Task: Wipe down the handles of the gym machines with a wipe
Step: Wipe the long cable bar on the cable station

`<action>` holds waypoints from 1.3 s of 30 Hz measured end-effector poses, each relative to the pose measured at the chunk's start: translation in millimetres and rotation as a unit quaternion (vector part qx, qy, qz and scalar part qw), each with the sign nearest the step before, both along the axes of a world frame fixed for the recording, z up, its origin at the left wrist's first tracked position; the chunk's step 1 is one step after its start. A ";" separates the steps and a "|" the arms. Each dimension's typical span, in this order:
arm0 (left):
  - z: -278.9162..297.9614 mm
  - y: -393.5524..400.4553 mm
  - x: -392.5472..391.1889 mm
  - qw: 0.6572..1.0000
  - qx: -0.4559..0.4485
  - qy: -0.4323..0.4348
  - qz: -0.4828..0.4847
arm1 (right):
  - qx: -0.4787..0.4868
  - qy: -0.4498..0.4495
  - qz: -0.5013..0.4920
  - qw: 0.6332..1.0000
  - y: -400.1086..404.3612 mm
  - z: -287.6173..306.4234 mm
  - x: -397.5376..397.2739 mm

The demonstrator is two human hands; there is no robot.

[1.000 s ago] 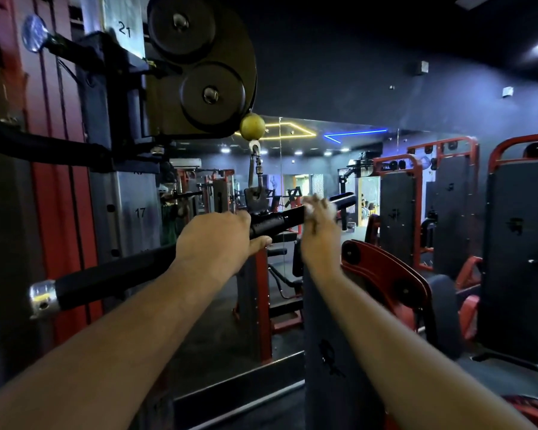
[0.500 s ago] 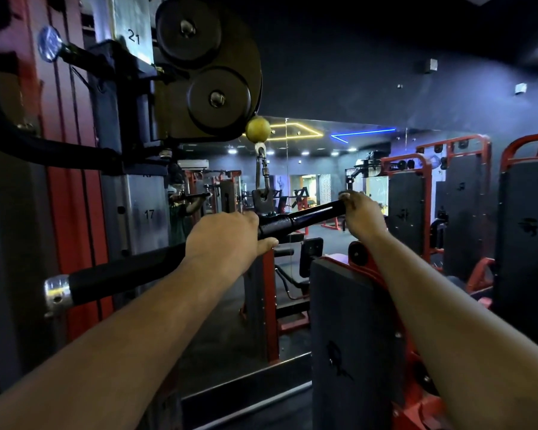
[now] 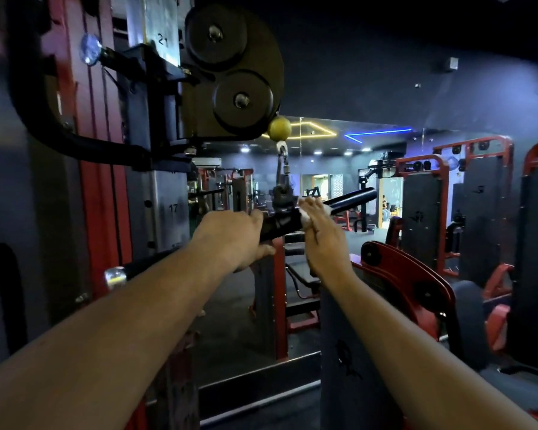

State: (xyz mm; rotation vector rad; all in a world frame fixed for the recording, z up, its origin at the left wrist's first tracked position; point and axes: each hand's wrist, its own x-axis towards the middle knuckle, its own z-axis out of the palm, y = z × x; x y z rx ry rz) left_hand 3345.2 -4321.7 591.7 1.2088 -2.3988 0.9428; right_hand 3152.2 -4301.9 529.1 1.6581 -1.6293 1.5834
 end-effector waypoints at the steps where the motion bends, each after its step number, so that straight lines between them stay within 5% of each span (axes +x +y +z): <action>1: -0.5 -1.0 15.0 1.000 0.003 -0.006 0.013 | -0.002 -0.006 -0.007 1.000 -0.5 2.1 -2.2; 11: -40.5 32.7 158.4 0.995 0.025 0.089 -0.048 | -0.046 -0.081 0.059 0.994 -14.7 -23.7 101.5; 18: -47.4 25.3 167.2 0.990 0.047 0.123 -0.055 | -0.040 0.028 0.239 0.970 17.6 -46.7 205.4; 21: -51.1 23.6 168.9 0.987 0.052 0.135 -0.068 | -0.002 -0.066 0.256 0.964 37.1 -31.3 185.6; 24: -55.8 29.5 158.3 0.990 0.035 0.111 -0.074 | -0.093 -0.178 0.120 0.972 36.9 -3.1 141.1; 28: -61.3 36.9 144.4 0.990 0.029 0.114 -0.083 | 0.001 -0.043 -0.035 0.998 26.2 9.8 116.7; 35: -80.3 28.3 146.7 0.978 0.082 0.154 -0.109 | 0.052 0.130 0.099 0.985 57.1 -52.8 186.6; 39: -89.3 25.4 146.7 0.972 0.093 0.175 -0.125 | 0.048 -0.072 0.204 0.975 74.4 -38.0 164.5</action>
